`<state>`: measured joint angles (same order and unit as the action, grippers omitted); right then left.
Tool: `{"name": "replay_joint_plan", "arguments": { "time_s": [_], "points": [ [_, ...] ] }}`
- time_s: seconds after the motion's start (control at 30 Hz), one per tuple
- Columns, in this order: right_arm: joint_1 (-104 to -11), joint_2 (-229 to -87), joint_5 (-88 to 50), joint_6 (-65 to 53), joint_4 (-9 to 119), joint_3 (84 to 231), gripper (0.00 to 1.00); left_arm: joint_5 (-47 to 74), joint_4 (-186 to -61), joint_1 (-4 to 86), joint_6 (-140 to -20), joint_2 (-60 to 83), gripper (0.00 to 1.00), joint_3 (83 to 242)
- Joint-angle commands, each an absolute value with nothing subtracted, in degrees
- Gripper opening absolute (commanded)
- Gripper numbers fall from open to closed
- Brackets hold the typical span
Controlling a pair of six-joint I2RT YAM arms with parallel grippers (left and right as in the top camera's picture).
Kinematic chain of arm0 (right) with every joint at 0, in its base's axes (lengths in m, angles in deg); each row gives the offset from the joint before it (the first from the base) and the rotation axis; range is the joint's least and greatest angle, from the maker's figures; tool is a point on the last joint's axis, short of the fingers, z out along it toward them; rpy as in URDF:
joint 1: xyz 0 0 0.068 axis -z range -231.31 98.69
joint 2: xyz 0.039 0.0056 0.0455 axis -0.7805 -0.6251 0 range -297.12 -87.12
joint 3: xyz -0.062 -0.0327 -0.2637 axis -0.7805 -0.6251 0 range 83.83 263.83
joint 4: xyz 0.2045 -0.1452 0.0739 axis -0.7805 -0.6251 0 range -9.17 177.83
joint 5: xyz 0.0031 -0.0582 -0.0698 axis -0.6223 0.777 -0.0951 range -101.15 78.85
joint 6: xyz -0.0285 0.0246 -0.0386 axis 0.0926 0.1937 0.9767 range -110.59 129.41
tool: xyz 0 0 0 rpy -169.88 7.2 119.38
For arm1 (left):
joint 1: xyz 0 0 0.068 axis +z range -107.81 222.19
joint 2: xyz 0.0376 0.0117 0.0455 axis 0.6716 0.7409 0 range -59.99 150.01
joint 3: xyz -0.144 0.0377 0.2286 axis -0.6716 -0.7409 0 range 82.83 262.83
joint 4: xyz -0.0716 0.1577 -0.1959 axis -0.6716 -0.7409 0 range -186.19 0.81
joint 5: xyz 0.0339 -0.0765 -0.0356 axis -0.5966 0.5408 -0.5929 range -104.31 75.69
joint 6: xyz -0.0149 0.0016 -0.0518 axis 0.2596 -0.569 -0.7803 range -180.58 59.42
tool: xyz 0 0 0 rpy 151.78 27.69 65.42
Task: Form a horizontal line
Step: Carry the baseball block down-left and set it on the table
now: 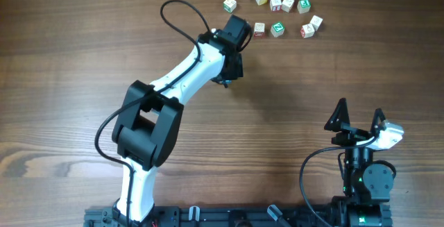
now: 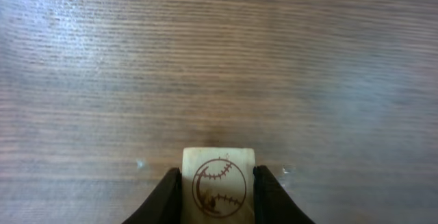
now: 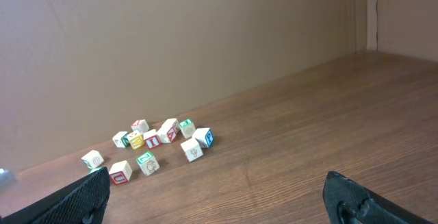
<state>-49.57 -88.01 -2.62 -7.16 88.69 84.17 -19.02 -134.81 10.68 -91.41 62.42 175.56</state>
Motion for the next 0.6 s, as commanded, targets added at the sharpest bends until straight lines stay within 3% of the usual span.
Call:
{"name": "replay_joint_plan", "arguments": {
  "time_s": [0.0, 0.27, 0.33, 0.4, 0.57],
  "points": [
    [-49.09, -87.92, -3.56, -6.66, 88.96, 84.13, 1.0, -24.64, -131.69, 10.9, -92.81, 61.72, 0.15, 173.48],
    [-49.09, -87.92, -3.56, -6.68, 88.96, 84.13, 1.0, -27.92, -129.68, 10.88, -92.78, 61.72, 0.15, 173.05],
    [-49.09, -87.92, -3.56, -6.68, 88.96, 84.13, 1.0, -27.9, -129.74, 10.88, -92.78, 61.72, 0.23, 173.05],
    [-49.09, -87.92, -3.56, -6.68, 88.96, 84.13, 1.0, -27.9, -129.81, 10.79, -92.74, 61.72, 0.4, 173.05],
    [-49.09, -87.92, -3.56, -6.68, 88.96, 84.13, 1.0, -27.85, -130.07, 10.33, -92.57, 61.72, 0.44, 173.05]
  ]
}}
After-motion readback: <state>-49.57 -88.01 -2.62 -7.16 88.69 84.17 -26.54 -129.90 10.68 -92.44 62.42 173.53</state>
